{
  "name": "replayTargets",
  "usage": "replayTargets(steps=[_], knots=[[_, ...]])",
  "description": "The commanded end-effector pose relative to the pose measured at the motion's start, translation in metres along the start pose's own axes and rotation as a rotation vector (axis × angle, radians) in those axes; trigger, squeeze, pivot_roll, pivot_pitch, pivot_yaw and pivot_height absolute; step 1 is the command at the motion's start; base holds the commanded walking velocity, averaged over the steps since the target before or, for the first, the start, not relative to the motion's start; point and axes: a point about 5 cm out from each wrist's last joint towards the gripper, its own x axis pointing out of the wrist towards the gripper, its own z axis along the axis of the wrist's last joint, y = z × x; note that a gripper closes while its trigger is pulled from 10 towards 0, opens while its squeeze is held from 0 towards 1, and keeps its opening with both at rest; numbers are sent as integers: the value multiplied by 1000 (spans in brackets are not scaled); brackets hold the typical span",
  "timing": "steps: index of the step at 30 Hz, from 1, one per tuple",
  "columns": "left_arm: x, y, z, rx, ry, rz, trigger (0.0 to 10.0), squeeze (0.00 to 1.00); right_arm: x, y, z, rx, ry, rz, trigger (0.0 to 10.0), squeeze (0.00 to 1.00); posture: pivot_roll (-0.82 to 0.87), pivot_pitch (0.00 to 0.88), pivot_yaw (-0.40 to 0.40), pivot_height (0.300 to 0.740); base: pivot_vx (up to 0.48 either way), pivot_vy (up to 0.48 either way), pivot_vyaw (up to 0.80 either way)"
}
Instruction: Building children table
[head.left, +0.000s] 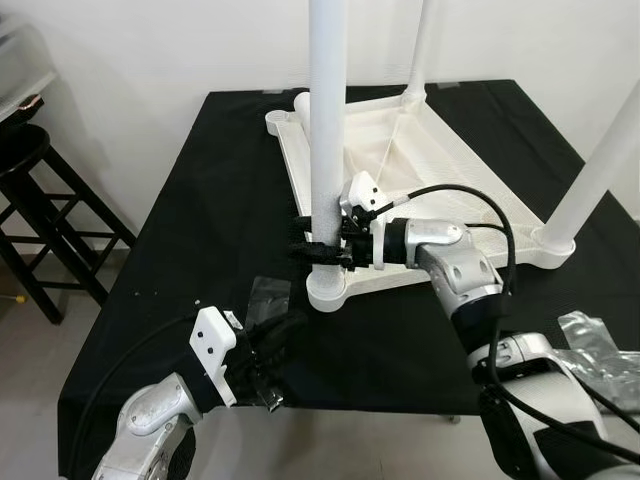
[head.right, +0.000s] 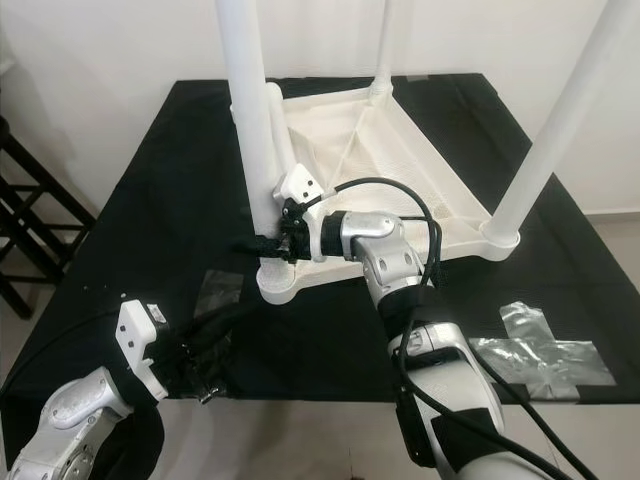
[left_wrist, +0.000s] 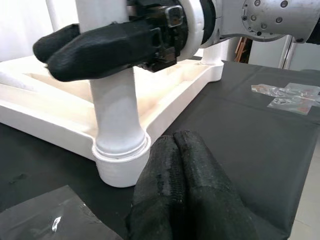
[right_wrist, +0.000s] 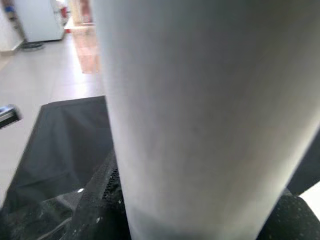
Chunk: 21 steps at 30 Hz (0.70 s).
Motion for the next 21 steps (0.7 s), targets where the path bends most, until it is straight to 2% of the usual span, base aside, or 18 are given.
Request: replayTargets(steps=[1,2,4,5,6,7,8,11,13,14,15,17,18,21], knots=[[-3,-1,-2,-2,14,0,0,0,6,3,-18,42,72,-144,0,0,25,97,14,740,0,0,0],[-3,-1,-2,-2,14,0,0,0,6,3,-18,42,72,-144,0,0,25,97,14,740,0,0,0],[-3,-2,-2,-2,14,0,0,0,3,11,-39,170,113,-547,0,0,22,94,9,740,0,0,0],[-3,-2,-2,-2,14,0,0,0,3,11,-39,170,113,-547,0,0,22,94,9,740,0,0,0],[-3,-2,-3,-3,14,-1,0,0,1,25,-45,232,108,-670,0,0,22,93,10,740,0,0,0],[-3,-2,-3,-3,14,-1,0,0,1,25,-45,232,108,-670,0,0,22,93,10,740,0,0,0],[-3,-2,-3,-4,14,-2,0,0,1,37,-45,267,88,-743,0,0,17,87,18,740,0,0,0],[-3,-2,-3,-5,16,-5,0,0,2,41,-42,272,66,-779,0,0,13,83,22,740,0,0,0],[-3,-2,-4,-6,19,-12,0,0,11,33,-31,248,32,-773,0,0,18,77,20,740,0,0,0],[-3,-2,-4,-6,19,-14,0,0,15,28,-27,233,30,-762,1216,0,19,77,19,740,0,0,0],[-3,-2,-4,-5,19,-13,0,0,17,23,-24,220,37,-758,9569,0,19,77,19,740,0,0,0],[-3,-2,-3,-4,19,-13,0,0,18,20,-22,212,43,-758,9569,0,21,78,14,740,0,0,0],[-3,-2,-3,-3,18,-10,0,0,19,18,-20,200,53,-740,10000,0,22,78,13,740,0,0,0],[-2,-2,-3,-1,16,-5,0,0,18,14,-14,207,41,-731,10000,0,27,81,9,740,0,0,0]])
